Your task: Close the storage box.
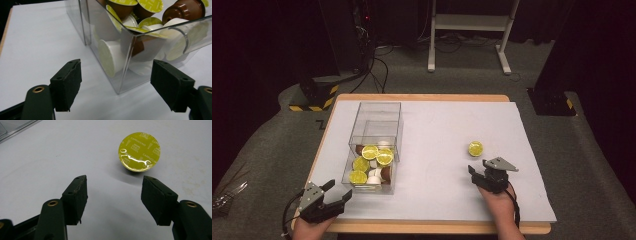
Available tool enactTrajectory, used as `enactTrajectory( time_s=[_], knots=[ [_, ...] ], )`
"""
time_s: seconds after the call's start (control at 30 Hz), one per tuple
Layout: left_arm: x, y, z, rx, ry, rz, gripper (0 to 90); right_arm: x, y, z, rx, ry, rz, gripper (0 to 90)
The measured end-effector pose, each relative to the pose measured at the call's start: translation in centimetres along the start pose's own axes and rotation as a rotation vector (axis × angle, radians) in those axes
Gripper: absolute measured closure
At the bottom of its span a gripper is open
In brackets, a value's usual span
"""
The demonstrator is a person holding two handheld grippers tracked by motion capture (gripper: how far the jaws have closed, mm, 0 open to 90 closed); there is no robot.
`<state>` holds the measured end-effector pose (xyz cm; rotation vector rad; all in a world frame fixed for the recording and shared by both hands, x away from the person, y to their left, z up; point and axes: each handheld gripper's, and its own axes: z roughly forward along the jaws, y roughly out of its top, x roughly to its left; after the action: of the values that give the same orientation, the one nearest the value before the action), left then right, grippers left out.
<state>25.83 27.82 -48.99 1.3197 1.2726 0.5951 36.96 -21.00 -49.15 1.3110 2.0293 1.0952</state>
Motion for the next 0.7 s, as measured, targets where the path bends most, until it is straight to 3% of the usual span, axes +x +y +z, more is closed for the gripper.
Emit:
enactTrajectory(
  time_s=[0.37,0.4,0.7],
  knots=[
    [-0.8,-0.5,0.7,0.034,-0.013,0.043,23.8,-0.1,0.0,-0.1,-0.007,-0.002,0.001,38.4],
    [-0.9,-0.6,0.9,0.021,-0.012,0.026,23.7,-0.1,0.0,-0.1,-0.007,-0.001,-0.001,38.4],
    [-1.5,-0.8,1.3,0.003,-0.016,0.042,27.8,-0.1,0.0,-0.1,-0.009,0.000,0.005,38.8]
  ],
)
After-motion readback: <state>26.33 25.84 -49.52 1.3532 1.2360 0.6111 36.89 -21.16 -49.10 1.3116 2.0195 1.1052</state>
